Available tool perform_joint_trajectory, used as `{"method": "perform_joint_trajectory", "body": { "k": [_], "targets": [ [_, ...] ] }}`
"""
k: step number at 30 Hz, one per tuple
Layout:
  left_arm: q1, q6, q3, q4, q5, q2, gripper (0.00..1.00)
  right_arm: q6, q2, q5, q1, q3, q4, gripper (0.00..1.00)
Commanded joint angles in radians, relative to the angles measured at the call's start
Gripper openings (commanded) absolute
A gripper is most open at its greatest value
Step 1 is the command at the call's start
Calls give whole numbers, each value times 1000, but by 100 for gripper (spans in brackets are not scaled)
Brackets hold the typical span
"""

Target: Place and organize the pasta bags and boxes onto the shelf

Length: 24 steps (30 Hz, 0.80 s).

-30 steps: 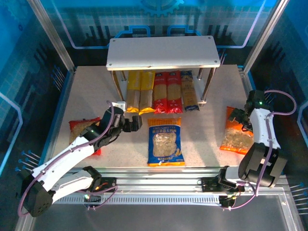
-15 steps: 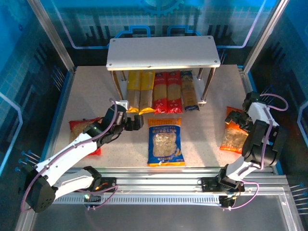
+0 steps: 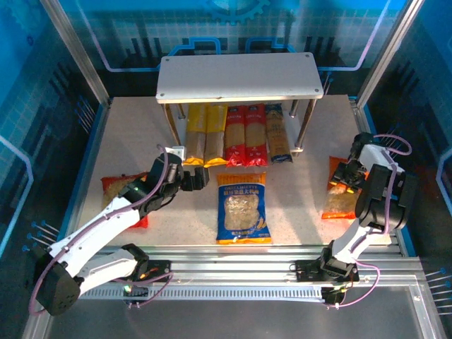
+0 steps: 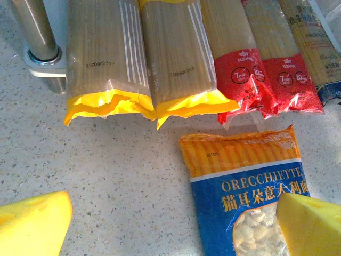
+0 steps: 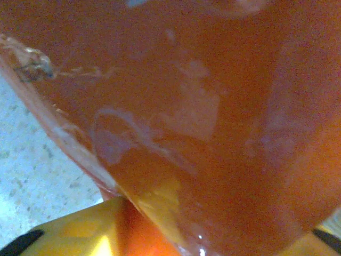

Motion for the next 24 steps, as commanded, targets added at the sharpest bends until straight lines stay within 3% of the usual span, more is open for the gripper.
{"method": "perform_joint_trajectory", "body": {
  "k": [1, 4, 12, 23, 24],
  "targets": [
    [11, 29, -1, 2, -14, -25, 99, -27, 24, -65, 68, 7, -88, 37],
    [13, 27, -4, 2, -13, -34, 99, -30, 11, -78, 114, -7, -113, 30],
    [16, 27, -6, -2, -12, -42, 99, -17, -85, -202, 148, -80, -109, 27],
    [16, 27, -10, -6, -11, -53, 99, 34, -152, -367, 249, -142, -46, 26],
    [16, 25, -13, -6, -11, -56, 99, 37, -157, -357, 249, -136, -45, 30]
  ]
}}
